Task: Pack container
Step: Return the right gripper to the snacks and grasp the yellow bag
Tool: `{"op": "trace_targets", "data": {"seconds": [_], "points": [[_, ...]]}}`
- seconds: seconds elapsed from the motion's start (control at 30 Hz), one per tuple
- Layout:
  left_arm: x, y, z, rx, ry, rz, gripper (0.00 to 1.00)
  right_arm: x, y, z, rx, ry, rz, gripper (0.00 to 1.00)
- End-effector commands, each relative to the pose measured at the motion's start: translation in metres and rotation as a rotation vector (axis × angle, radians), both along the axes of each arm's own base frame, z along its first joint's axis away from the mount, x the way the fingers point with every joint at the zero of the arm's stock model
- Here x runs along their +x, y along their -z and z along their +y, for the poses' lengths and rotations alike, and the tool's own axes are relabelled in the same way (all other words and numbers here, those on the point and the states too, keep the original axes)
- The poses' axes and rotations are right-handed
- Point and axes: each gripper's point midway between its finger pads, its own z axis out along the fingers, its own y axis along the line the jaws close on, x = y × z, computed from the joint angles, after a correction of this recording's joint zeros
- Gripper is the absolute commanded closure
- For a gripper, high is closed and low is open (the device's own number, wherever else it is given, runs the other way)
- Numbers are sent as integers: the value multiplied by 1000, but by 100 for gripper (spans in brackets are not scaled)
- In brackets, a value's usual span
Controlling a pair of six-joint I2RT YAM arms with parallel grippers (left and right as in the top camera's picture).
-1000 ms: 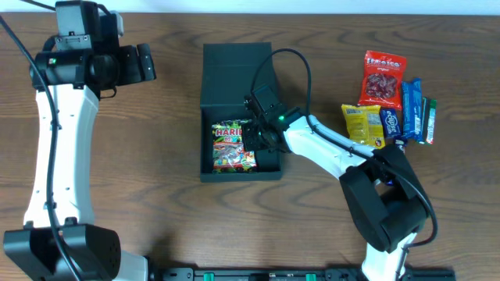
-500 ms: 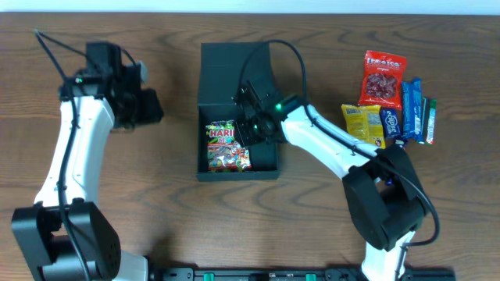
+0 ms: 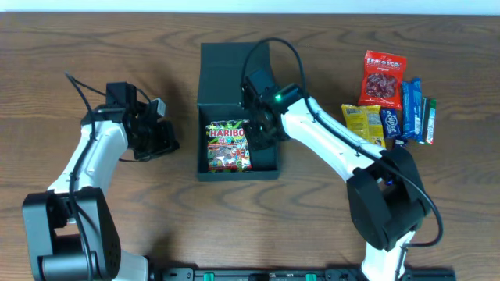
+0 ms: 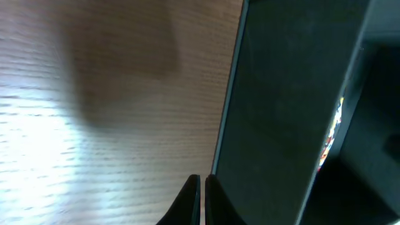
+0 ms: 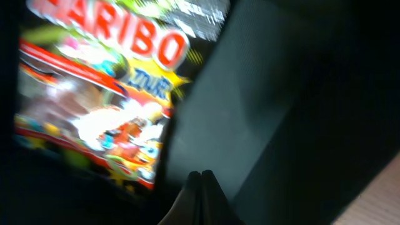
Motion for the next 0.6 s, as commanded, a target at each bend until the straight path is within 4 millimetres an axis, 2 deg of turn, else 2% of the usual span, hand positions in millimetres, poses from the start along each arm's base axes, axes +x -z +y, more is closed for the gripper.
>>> {"op": "trace_targets", "data": {"seconds": [0.0,0.23,0.4,0.57], "points": [[-4,5,-16,-54,-15,28,94,-6,12,-7,-30,-13,16,99],[-3,9,-44,-52,43,11,94,-21,42,-5,-46,-86,77,99],[-6,19,-49,-62,40,52,94,-20,45,8,-16,-111,59,99],[1,16,-54,-98,40,29,94,-21,47,19,42,-123,76,99]]}}
